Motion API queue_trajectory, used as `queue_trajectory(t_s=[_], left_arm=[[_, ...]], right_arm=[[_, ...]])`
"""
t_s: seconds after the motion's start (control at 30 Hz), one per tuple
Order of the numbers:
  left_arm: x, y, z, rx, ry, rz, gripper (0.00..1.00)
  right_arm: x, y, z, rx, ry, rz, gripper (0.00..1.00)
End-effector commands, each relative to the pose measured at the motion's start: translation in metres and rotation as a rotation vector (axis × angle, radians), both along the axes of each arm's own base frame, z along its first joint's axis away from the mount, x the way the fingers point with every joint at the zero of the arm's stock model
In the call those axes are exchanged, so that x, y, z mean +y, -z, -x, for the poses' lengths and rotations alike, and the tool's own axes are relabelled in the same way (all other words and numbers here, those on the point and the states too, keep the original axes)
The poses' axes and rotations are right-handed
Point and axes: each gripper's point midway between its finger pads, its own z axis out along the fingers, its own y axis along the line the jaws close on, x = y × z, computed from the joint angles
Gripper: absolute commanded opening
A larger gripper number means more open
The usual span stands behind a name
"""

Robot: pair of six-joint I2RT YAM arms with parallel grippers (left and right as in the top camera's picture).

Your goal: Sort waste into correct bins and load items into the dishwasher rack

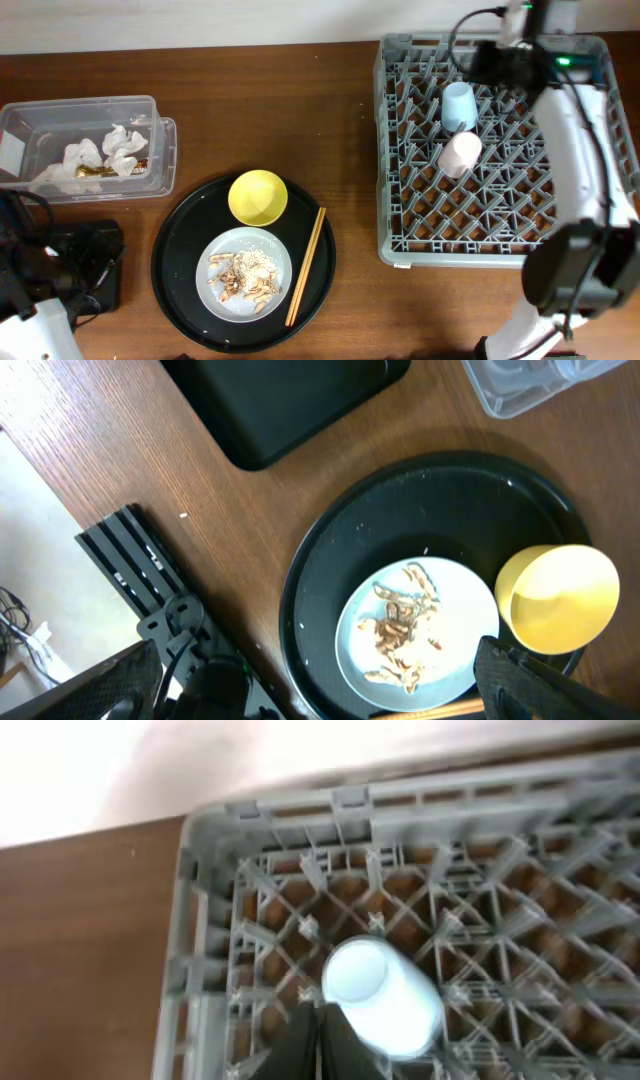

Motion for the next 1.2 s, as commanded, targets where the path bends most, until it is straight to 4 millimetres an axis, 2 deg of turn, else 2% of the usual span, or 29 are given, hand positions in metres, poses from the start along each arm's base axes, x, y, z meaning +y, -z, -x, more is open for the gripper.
queue_trajectory(t_s=[0.0,0.07,0.1,0.2,0.23,0.27,0.33,0.4,0.43,0.5,0.57,0.6,0.63,0.7,0.73,0.8,0.93,0.97,1.0,1.03,1.1,1.17], left_arm=[[0.001,-0.002,0.001,-0.005,-0.012,-0.009,0.99],[0.001,-0.002,0.001,-0.004,-0.012,-0.008,0.99],[0.001,-0.002,0.001,-0.004,-0.012,-0.008,0.99],[0.001,-0.002,0.001,-0.004,-0.012,-0.009,0.99],[0.001,-0.002,0.001,-0.004,-0.012,-0.008,0.99],[0.001,-0.002,0.001,-0.004,-0.012,-0.008,0.99],[0.001,-0.002,0.001,-0.005,-0.012,-0.009,0.99],[0.001,-0.002,0.001,-0.004,-0.012,-0.008,0.99],[0.001,-0.002,0.001,-0.004,-0.012,-0.009,0.99],[0.001,-0.002,0.001,-0.005,-0.012,-0.009,0.99],[0.001,-0.002,0.001,-0.004,-0.012,-0.008,0.99],[0.001,-0.002,0.001,-0.004,-0.012,-0.008,0.99],[0.001,-0.002,0.001,-0.004,-0.012,-0.009,0.99],[0.001,-0.002,0.001,-0.004,-0.012,-0.008,0.99],[0.001,-0.002,0.001,-0.004,-0.012,-0.009,0.99],[0.001,-0.002,0.001,-0.004,-0.012,-0.008,0.99],[0.001,-0.002,0.001,-0.004,-0.012,-0.008,0.99],[0.001,-0.002,0.001,-0.004,-0.012,-0.009,0.99],[0.001,-0.002,0.001,-0.004,-0.012,-0.009,0.99],[0.001,-0.002,0.001,-0.004,-0.012,-0.008,0.99],[0.001,-0.002,0.001,-0.004,-0.012,-0.008,0.99],[0.001,-0.002,0.001,-0.004,-0.012,-0.008,0.99]], right_arm=[[-0.002,0.055,-0.025,0.057,0.026,0.067,0.04],[-0.003,0.094,-0.034,0.107,0.026,0.065,0.04],[-0.003,0.106,-0.033,0.135,0.025,0.065,0.04],[-0.004,0.114,-0.026,0.176,0.027,0.066,0.04],[-0.017,0.119,-0.016,0.223,0.073,0.126,0.04],[-0.032,0.12,-0.006,0.264,0.126,0.2,0.04],[-0.059,0.106,0.012,0.296,0.248,0.312,0.04],[-0.057,0.081,0.019,0.268,0.249,0.308,0.04],[-0.049,0.065,0.023,0.246,0.227,0.273,0.04],[-0.006,0.041,0.027,0.196,0.078,0.072,0.09],[0.093,0.003,0.049,0.165,-0.298,-0.346,0.22],[0.115,0.005,0.059,0.198,-0.362,-0.371,0.25],[0.126,0.019,0.067,0.254,-0.358,-0.301,0.31],[0.132,0.054,0.073,0.338,-0.29,-0.033,0.49],[0.138,0.072,0.075,0.373,-0.266,0.058,0.51],[0.151,0.095,0.074,0.413,-0.253,0.084,0.51],[0.153,0.137,0.072,0.498,-0.232,0.083,0.5],[0.153,0.152,0.074,0.536,-0.232,0.088,0.49],[0.153,0.159,0.077,0.559,-0.235,0.086,0.43],[0.152,0.162,0.081,0.577,-0.235,0.088,0.37],[0.152,0.164,0.091,0.617,-0.24,0.095,0.35],[0.153,0.167,0.104,0.659,-0.286,0.123,0.19]])
